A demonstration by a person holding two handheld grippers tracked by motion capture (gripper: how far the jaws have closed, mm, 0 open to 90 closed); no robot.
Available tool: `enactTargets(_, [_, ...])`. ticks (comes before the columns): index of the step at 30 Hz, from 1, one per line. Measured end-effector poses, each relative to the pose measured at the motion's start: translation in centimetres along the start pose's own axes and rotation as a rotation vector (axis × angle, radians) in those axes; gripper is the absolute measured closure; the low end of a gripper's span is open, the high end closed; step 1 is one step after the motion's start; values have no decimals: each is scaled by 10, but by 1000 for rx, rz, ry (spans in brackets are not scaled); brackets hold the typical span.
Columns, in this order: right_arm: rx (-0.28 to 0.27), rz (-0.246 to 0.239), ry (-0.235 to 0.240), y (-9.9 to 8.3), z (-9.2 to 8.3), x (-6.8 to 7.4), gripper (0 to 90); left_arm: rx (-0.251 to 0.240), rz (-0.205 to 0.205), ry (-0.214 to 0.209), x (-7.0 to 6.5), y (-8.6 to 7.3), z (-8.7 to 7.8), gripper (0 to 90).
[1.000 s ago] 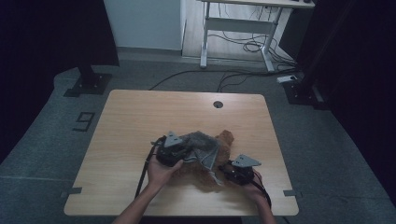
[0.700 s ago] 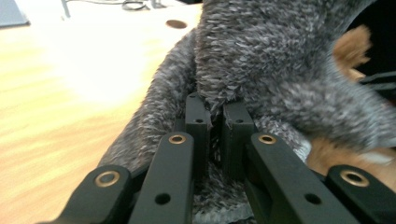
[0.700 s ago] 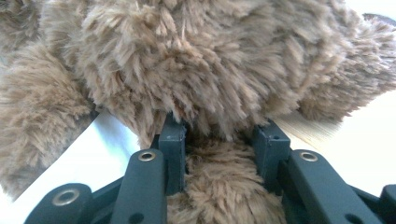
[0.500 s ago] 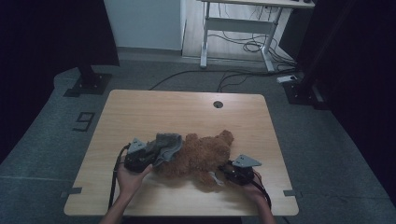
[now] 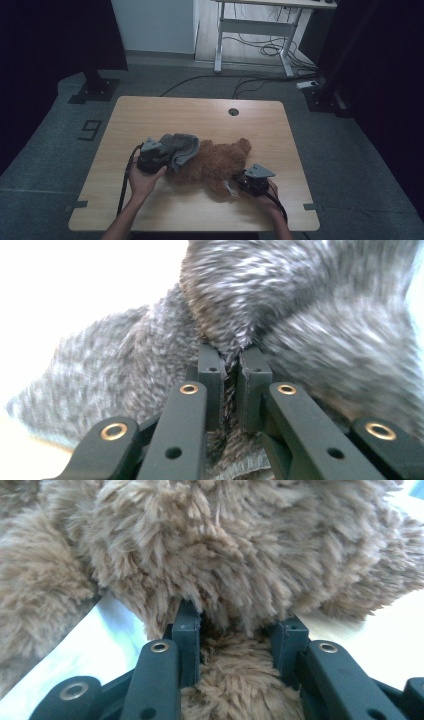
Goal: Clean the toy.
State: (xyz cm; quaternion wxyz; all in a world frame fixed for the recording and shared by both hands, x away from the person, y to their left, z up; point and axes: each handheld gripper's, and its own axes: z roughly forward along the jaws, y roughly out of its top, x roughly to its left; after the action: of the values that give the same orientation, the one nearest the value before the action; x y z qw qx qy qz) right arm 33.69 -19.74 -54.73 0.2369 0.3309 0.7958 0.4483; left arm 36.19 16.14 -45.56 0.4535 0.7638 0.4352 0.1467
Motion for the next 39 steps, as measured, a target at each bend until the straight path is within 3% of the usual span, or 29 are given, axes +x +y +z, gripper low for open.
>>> enactTargets(5, [-7,2,-2,1,3,-3,631,15,50,-16,-20,27,20,822])
enactTargets(11, [-15,21,-19,1,5,-8,627,57,35,-19,-23,31,48,823])
enactTargets(15, [-15,31,-25,2,7,-9,627,70,48,-11,-25,19,51,834])
enactTargets(20, [-10,21,-28,1,4,-6,572,31,74,-15,-32,-3,44,840])
enactTargets(22, [-9,28,-13,0,1,-6,530,18,103,-20,-37,-15,40,843])
enactTargets(26, [-10,67,16,-4,-8,-10,358,-22,152,-7,-46,-32,34,849])
enactTargets(31, [-7,138,80,-4,-25,-20,231,-40,149,-20,-49,-38,29,851])
enactTargets(33, [-30,168,97,-1,-32,-22,214,-45,151,-22,-50,-40,29,851])
enactTargets(37, [-126,220,121,14,-50,-30,180,-54,151,-24,-51,-42,28,851])
enactTargets(39, [-132,225,122,28,-54,-33,173,-58,146,-29,-51,-44,27,851])
